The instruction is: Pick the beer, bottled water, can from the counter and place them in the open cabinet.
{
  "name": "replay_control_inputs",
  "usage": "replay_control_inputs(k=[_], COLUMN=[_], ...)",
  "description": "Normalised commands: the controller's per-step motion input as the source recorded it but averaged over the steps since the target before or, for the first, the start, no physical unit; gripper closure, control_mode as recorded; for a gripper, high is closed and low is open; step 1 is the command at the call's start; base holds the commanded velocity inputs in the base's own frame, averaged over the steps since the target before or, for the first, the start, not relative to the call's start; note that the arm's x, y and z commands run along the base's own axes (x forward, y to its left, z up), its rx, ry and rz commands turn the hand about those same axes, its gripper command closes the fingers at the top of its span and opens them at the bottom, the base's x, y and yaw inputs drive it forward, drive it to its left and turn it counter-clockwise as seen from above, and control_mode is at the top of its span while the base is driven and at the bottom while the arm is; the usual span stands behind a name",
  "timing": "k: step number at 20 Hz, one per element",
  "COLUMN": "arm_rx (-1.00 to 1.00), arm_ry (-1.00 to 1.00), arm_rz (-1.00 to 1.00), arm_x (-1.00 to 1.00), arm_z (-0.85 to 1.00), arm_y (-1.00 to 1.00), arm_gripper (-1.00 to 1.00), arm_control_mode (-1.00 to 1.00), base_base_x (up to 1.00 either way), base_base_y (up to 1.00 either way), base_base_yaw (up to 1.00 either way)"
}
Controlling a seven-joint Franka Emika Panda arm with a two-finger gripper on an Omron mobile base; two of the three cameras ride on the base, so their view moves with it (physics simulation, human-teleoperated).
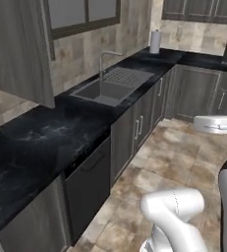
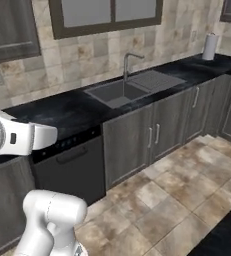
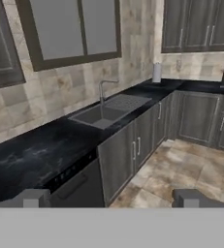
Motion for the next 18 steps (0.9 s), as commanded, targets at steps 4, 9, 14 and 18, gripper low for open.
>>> replay_control_inputs(k=[4,9,14,18], arm_rx=[0.00,0.00,0.00,0.00], arm_ry=[0.00,0.00,0.00,0.00], arm_rz=[0.00,0.00,0.00,0.00], arm_x=[0.00,0.00,0.00,0.00], arm_z=[0.00,0.00,0.00,0.00], arm_y=[0.00,0.00,0.00,0.00], arm_gripper=[-1.00,-1.00,-1.00,-1.00], arm_control_mode=[1.00,1.00,1.00,1.00], base_base_x=[-0.07,-0.22,-0.22,-0.15], base_base_y=[-0.27,-0.04,-0.06,0.00], base_base_yaw=[-0.43,-0.37,-0.36,-0.30])
